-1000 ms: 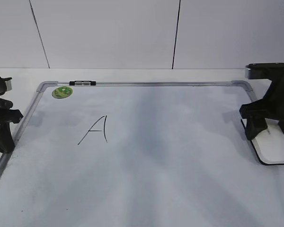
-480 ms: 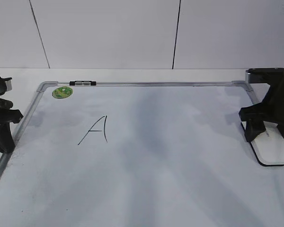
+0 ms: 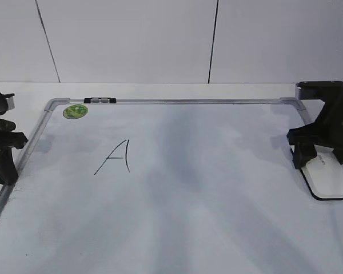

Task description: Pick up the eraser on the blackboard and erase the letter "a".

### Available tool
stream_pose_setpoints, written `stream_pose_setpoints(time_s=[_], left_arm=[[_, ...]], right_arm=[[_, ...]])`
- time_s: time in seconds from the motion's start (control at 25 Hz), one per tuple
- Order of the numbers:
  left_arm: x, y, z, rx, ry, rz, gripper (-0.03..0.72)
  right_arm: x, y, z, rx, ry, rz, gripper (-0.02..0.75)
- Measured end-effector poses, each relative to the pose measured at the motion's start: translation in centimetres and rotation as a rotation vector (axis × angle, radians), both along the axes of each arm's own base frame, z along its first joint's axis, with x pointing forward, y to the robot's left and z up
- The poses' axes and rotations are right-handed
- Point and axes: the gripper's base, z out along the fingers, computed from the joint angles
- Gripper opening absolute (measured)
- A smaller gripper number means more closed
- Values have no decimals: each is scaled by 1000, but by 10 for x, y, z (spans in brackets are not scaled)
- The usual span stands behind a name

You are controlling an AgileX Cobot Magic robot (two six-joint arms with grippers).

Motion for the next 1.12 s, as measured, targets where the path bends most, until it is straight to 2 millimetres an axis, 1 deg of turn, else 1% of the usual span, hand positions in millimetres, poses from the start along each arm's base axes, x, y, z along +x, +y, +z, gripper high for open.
stream_pose_setpoints(time_s=[0.16, 0.36, 0.52, 0.6, 0.72, 0.84, 0.96, 1.08, 1.12], left_arm=[[0, 0, 0, 0, 0, 0, 56], [0, 0, 0, 0, 0, 0, 57], [0, 0, 0, 0, 0, 0, 57], [0, 0, 0, 0, 0, 0, 58], [0, 0, 0, 0, 0, 0, 62], [0, 0, 0, 1, 0, -3, 76], [0, 0, 0, 5, -1, -7, 115], [0, 1, 0, 10, -3, -12, 183], [0, 1, 0, 12, -5, -13, 212]], right_arm=[[6, 0, 9, 1, -13, 0, 625], [13, 1, 27, -1, 0, -2, 624], [9, 0, 36, -5, 51, -3, 615], [4, 0, 44, -6, 60, -3, 602], [-7, -1, 67, -3, 32, -5, 594], [-21, -2, 95, 1, -17, -5, 592], [-36, -3, 118, 5, -51, -6, 592], [-53, -4, 139, 10, -93, -7, 592], [-59, -4, 143, 11, -101, -7, 592]])
